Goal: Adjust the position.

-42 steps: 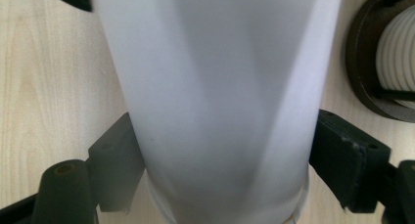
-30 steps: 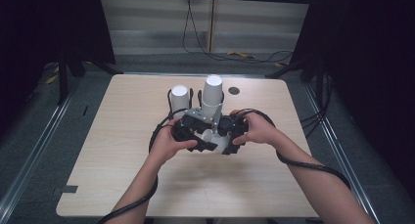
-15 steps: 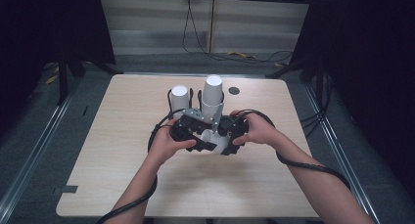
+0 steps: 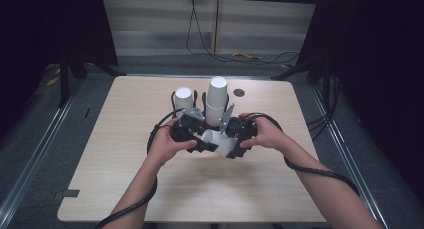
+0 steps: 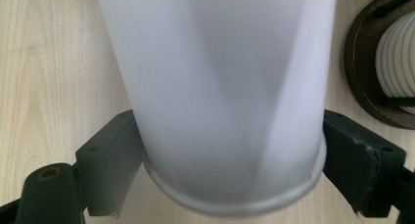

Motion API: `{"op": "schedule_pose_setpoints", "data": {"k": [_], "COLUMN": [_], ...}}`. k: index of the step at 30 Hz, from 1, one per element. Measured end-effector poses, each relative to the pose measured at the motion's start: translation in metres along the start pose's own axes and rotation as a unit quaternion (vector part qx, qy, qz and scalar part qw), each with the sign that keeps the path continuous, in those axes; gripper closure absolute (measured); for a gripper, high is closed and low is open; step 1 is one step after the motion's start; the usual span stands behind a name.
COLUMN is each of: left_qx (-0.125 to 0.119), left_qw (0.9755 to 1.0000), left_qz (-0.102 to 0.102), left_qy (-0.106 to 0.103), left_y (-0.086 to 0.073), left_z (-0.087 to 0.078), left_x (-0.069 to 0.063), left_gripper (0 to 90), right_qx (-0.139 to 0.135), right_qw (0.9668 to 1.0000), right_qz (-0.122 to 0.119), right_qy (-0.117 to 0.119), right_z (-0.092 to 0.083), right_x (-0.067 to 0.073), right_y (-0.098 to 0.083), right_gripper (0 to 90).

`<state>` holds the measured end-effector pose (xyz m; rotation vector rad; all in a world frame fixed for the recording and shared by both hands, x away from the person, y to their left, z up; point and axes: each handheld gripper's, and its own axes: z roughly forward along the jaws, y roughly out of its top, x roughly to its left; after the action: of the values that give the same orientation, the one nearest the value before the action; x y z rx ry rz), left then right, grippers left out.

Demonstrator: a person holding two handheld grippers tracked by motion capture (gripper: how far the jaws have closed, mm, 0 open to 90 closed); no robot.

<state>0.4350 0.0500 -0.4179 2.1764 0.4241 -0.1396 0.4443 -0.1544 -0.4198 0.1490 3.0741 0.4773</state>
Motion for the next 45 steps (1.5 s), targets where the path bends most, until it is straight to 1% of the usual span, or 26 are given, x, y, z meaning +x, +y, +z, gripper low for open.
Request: {"op": "schedule_pose_setpoints", "data": {"k": [1, 3, 4, 6, 8, 11, 13, 14, 16, 17, 19, 20, 21, 22, 23, 24, 26, 28, 30, 32, 33, 36, 37, 41, 43, 45], "left_qx": [0.0, 0.001, 0.006, -0.002, 0.001, -0.004, -0.002, -0.006, -0.003, -0.001, -0.003, -0.003, -0.005, -0.002, -0.002, -0.002, -0.006, -0.004, -0.007, -0.007, -0.003, -0.004, 0.0, 0.001, -0.002, 0.003], "left_qw": [1.0, 1.0, 1.0, 1.0, 1.0, 0.9999, 0.9999, 0.9999, 0.9999, 0.9999, 0.9999, 0.9999, 0.9999, 0.9999, 0.9999, 0.9998, 0.9998, 0.9998, 0.9997, 0.9997, 0.9997, 0.9997, 0.9997, 0.9997, 0.9997, 0.9997], "left_qz": [0.001, -0.001, 0.0, -0.004, -0.004, -0.008, -0.009, -0.009, -0.009, -0.009, -0.01, -0.01, -0.012, -0.013, -0.013, -0.013, -0.015, -0.016, -0.019, -0.017, -0.017, -0.017, -0.015, -0.011, -0.013, -0.011], "left_qy": [0.001, 0.002, 0.003, 0.001, 0.004, 0.005, 0.005, 0.005, 0.006, 0.008, 0.008, 0.008, 0.01, 0.011, 0.011, 0.011, 0.009, 0.012, 0.013, 0.014, 0.015, 0.017, 0.018, 0.02, 0.02, 0.02], "left_y": [0.0, -0.001, -0.001, -0.002, -0.002, -0.002, -0.001, -0.001, -0.001, -0.001, -0.001, -0.001, -0.001, -0.001, -0.001, -0.001, -0.001, -0.001, -0.002, -0.001, -0.001, 0.0, 0.001, 0.003, 0.004, 0.005], "left_z": [-0.001, -0.004, -0.006, -0.009, -0.012, -0.014, -0.017, -0.017, -0.02, -0.02, -0.021, -0.022, -0.022, -0.024, -0.025, -0.025, -0.026, -0.027, -0.028, -0.028, -0.028, -0.028, -0.029, -0.032, -0.032, -0.034], "left_x": [0.001, 0.001, 0.002, 0.003, 0.003, 0.004, 0.005, 0.005, 0.006, 0.006, 0.006, 0.007, 0.007, 0.008, 0.008, 0.009, 0.01, 0.01, 0.01, 0.011, 0.011, 0.012, 0.011, 0.011, 0.01, 0.01], "left_gripper": [34.1, 34.1, 34.1, 34.1, 34.1, 34.1, 34.0, 34.1, 34.1, 34.0, 34.0, 34.0, 34.0, 34.0, 34.0, 34.0, 34.0, 34.0, 34.0, 34.0, 34.0, 34.0, 34.0, 34.0, 34.0, 33.9], "right_qx": [-0.001, -0.001, -0.002, -0.006, -0.011, -0.023, -0.03, -0.035, -0.043, -0.052, -0.062, -0.064, -0.07, -0.074, -0.082, -0.087, -0.09, -0.095, -0.097, -0.099, -0.102, -0.113, -0.114, -0.122, -0.127, -0.132], "right_qw": [1.0, 0.9999, 0.9999, 0.9998, 0.9996, 0.9992, 0.9987, 0.9985, 0.9979, 0.9972, 0.9967, 0.9964, 0.9961, 0.9955, 0.9953, 0.9948, 0.9945, 0.9938, 0.9936, 0.9933, 0.9929, 0.9913, 0.9911, 0.9898, 0.9888, 0.9883], "right_qz": [0.007, 0.01, 0.015, 0.021, 0.026, 0.033, 0.04, 0.04, 0.046, 0.05, 0.05, 0.054, 0.052, 0.057, 0.048, 0.049, 0.052, 0.054, 0.055, 0.058, 0.06, 0.066, 0.066, 0.071, 0.076, 0.075], "right_qy": [0.002, -0.002, 0.002, -0.001, -0.005, -0.006, -0.009, -0.009, -0.016, -0.016, -0.015, -0.014, -0.017, -0.016, -0.018, -0.018, -0.016, -0.018, -0.018, -0.017, -0.017, -0.013, -0.015, -0.015, -0.014, -0.016], "right_z": [0.0, 0.0, 0.0, -0.001, -0.002, -0.004, -0.005, -0.005, -0.006, -0.006, -0.006, -0.007, -0.006, -0.006, -0.005, -0.004, -0.003, -0.002, -0.001, 0.001, 0.002, 0.005, 0.006, 0.009, 0.01, 0.01], "right_x": [0.0, -0.001, 0.0, -0.001, -0.002, -0.004, -0.004, -0.004, -0.004, -0.005, -0.006, -0.005, -0.006, -0.005, -0.006, -0.006, -0.005, -0.005, -0.004, -0.003, -0.003, -0.002, -0.001, 0.001, 0.001, 0.001], "right_y": [-0.001, -0.005, -0.006, -0.01, -0.013, -0.018, -0.021, -0.022, -0.024, -0.026, -0.028, -0.03, -0.031, -0.032, -0.033, -0.034, -0.035, -0.036, -0.037, -0.038, -0.039, -0.041, -0.042, -0.044, -0.045, -0.046], "right_gripper": [14.5, 14.4, 14.4, 14.4, 14.4, 14.4, 14.4, 14.4, 14.4, 14.4, 14.4, 14.4, 14.4, 14.4, 14.3, 14.4, 14.3, 14.4, 14.4, 14.4, 14.4, 14.4, 14.4, 14.4, 14.4, 14.4]}}
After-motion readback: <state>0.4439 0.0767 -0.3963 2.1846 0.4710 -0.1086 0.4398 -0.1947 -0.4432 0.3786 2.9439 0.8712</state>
